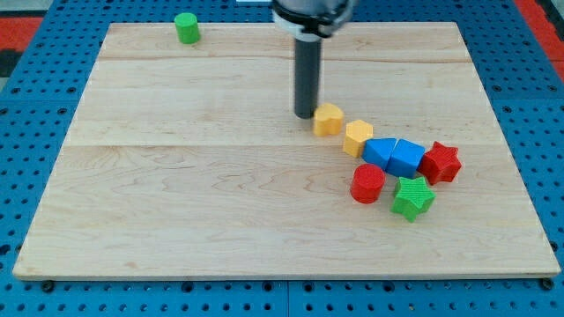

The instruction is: Push the green circle towards the group of blocks

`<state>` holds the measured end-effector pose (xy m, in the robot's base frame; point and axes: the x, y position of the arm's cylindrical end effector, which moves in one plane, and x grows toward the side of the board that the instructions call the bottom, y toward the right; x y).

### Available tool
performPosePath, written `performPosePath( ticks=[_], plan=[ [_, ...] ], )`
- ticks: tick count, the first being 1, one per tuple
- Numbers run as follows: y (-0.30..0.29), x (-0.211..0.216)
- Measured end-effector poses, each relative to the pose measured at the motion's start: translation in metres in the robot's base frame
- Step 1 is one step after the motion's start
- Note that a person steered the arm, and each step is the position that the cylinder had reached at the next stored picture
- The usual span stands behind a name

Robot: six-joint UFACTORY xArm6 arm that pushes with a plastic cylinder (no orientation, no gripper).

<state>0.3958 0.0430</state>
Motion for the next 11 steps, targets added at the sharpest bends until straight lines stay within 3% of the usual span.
performPosePath(
  ticks=[1,3,4,5,6,7,8,9,10,11],
  plan=[
    [0.021,-0.005],
    [-0.128,-0.116],
    [-0.225,-0.130],
    [-0.287,-0.175],
    [-0.269,-0.205],
    [-0.193,-0.199],
    [-0.093,-0.166],
    [-0.036,-0.161],
    [-0.011,-0.192],
    [-0.003,-0.137]
  ],
)
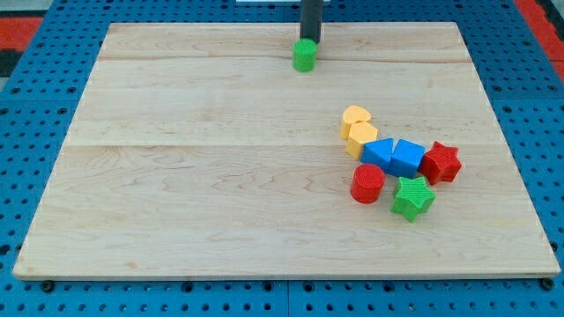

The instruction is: Push the green circle towards the group of blocks

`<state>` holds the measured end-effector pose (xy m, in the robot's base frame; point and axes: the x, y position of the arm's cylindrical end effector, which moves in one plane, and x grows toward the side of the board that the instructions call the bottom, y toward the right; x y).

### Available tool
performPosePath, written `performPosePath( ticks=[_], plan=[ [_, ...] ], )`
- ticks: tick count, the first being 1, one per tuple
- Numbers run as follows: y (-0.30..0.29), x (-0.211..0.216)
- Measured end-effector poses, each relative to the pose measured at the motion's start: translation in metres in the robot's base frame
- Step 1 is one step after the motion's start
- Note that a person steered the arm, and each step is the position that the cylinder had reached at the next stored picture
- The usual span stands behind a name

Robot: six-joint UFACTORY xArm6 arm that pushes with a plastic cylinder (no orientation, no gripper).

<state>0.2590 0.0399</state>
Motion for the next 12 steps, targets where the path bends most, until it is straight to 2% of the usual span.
performPosePath(
  ticks=[3,5,6,7,8,9,10,11,12],
  plan=[
    [0.009,0.107],
    [-0.046,0.060],
    [-0.069,0.105],
    [-0.050,0.146],
    [-0.084,0.109],
    [-0.069,0.075],
    [0.001,0.108],
    [0.008,0.146],
    [0.023,0.149]
  ],
)
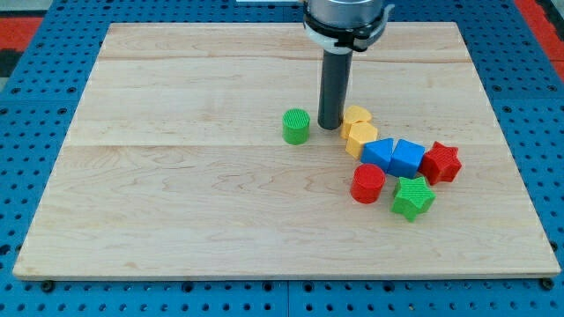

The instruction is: Push the green circle towards the group of blocks

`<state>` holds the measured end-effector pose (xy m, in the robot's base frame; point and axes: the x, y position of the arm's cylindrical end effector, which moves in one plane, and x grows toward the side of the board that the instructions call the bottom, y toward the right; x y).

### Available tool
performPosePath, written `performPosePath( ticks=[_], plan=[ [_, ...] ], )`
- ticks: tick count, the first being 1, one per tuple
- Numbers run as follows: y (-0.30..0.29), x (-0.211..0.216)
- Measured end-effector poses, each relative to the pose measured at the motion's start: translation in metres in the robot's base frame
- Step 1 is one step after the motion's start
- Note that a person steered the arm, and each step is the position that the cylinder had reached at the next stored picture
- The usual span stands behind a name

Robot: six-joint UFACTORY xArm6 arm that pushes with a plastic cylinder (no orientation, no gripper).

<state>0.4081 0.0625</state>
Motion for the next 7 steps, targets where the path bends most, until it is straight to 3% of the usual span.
performPosePath(
  ticks=[3,4,5,6,7],
  plan=[
    [-0.035,-0.027],
    [-0.075,-0.040],
    [-0.071,0.018],
    [0.008,0.043],
    [-0.015,0.044]
  ],
)
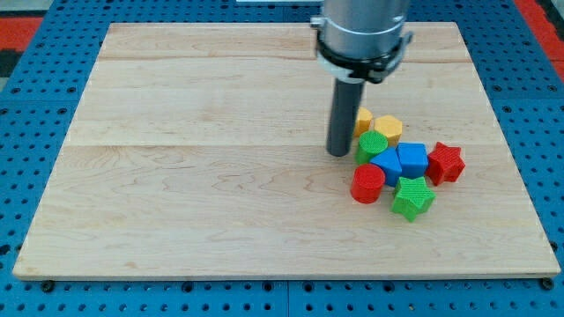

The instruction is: Push the green circle towards the group of blocks

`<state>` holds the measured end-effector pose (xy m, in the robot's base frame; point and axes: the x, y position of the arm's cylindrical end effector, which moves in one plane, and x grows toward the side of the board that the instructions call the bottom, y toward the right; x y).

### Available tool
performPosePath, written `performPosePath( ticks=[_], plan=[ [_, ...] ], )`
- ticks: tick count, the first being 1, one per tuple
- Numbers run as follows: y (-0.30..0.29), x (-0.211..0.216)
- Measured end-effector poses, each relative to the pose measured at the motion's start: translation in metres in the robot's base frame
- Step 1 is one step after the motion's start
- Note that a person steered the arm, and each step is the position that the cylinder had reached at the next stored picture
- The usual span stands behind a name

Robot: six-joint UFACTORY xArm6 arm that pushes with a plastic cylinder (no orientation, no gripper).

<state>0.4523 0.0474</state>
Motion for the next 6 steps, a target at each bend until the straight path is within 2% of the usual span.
performPosePath(
  ticks=[1,2,3,4,6],
  plan=[
    [-0.068,-0.009],
    [-0.043,-0.045],
    [0.052,-0.066],
    [0.097,-0.053],
    [0.097,-0.040]
  ],
)
